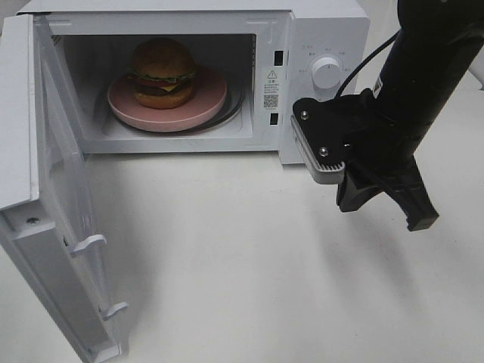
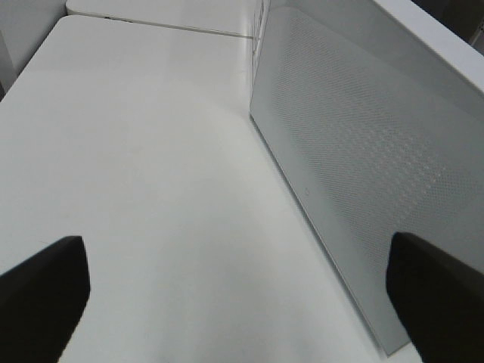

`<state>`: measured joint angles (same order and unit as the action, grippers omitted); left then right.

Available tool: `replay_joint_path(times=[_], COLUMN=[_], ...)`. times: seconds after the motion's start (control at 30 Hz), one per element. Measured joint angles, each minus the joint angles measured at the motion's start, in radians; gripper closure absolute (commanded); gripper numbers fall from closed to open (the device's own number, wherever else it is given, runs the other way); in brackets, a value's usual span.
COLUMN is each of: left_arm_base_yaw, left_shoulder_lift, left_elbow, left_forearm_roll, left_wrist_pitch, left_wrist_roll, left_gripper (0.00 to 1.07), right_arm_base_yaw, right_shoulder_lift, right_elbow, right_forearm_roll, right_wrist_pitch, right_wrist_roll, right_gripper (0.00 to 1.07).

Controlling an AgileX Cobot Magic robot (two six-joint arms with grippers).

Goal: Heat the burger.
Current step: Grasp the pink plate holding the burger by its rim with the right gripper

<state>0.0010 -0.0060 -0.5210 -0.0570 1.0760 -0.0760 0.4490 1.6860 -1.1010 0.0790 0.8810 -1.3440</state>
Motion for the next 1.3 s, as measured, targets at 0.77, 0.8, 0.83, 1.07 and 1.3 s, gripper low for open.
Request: replay_joint_path(times=[0.77, 0.8, 0.83, 1.07, 1.3], left_arm_base_yaw=[0.0, 0.0, 0.0, 0.0, 0.0], left_shoulder_lift=[0.0, 0.0, 0.0, 0.0, 0.0], left_elbow=[0.0, 0.0, 0.0, 0.0, 0.0], left_forearm_roll=[0.0, 0.0, 0.0, 0.0, 0.0], left_wrist_pitch=[0.0, 0.0, 0.0, 0.0, 0.0], left_wrist_roll=[0.0, 0.0, 0.0, 0.0, 0.0], left_gripper=[0.06, 0.06, 0.06, 0.06, 0.06], right_arm_base_yaw=[0.082, 0.086, 0.095, 0.135, 0.179], right_shoulder_lift=[0.0, 0.0, 0.0, 0.003, 0.058], right_elbow=[-0.009, -0.009, -0.009, -0.037, -0.123], right_forearm_roll=[-0.161, -0.166, -0.182, -0.264, -0.336], right_wrist_pitch=[-0.285, -0.298, -0.319, -0.339, -0.402], right_wrist_roll=[-0.094, -0.078, -0.045, 0.04, 0.128], right_gripper=[0.17, 0.15, 0.15, 0.16, 0.17])
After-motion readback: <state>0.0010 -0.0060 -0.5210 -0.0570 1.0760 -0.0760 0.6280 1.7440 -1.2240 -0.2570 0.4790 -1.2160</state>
